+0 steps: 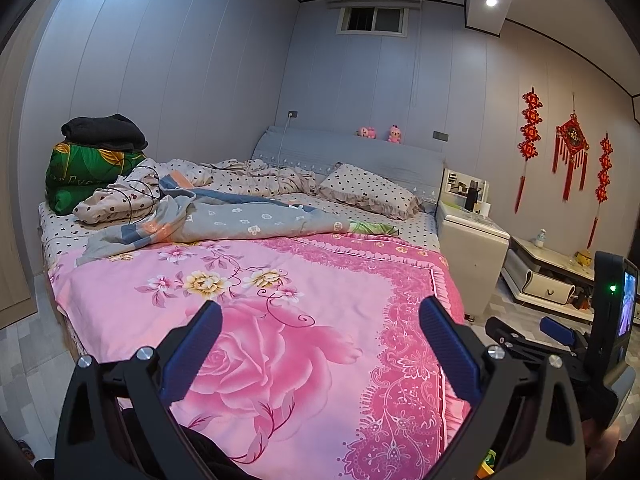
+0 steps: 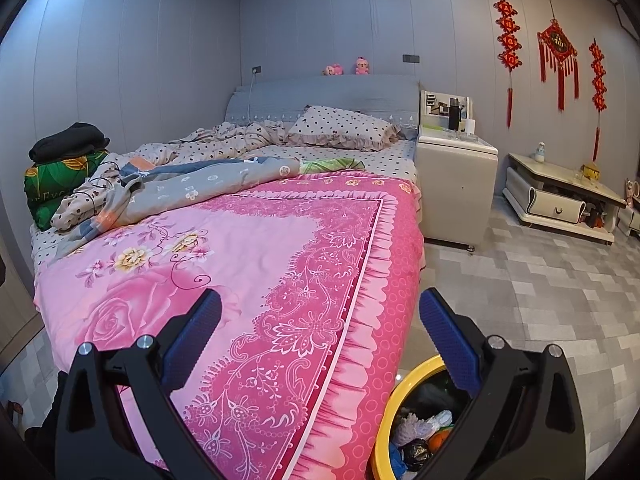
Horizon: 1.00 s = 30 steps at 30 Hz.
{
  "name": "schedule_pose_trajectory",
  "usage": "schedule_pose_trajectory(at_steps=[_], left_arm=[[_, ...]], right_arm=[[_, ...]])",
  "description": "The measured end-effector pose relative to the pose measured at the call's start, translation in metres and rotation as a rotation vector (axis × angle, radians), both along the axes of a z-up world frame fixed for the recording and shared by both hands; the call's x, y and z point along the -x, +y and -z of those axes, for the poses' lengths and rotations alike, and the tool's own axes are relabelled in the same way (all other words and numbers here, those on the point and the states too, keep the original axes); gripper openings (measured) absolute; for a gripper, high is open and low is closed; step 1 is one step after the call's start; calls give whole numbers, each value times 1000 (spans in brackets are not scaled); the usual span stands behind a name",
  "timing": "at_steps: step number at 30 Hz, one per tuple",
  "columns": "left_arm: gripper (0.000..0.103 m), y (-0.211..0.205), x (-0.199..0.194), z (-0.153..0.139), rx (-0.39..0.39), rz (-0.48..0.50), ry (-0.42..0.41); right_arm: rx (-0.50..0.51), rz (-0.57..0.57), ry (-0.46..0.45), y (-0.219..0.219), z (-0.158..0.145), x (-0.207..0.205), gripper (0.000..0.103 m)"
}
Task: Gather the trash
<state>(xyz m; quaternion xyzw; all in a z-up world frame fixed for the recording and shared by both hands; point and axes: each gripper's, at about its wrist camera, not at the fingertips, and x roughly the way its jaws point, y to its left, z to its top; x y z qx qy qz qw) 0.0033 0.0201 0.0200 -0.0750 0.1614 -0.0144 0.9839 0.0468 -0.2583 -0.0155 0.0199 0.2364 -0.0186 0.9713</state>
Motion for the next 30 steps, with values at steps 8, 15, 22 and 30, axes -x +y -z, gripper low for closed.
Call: schedule_pose_trajectory(at_steps=[8, 15, 22, 30], left_arm=[[95, -1, 0, 3, -2, 3, 0], [95, -2, 0, 4, -3, 6, 2], [95, -2, -1, 4, -3, 10, 4], [95, -3, -1, 4, -3, 10, 4]], right_arm=[[-6, 4, 5, 1, 1, -1, 95], [-9, 5, 11, 0, 3, 0, 95], [-13, 7, 14, -2, 2, -1, 95], [-15, 10, 17, -2, 3, -2, 95]])
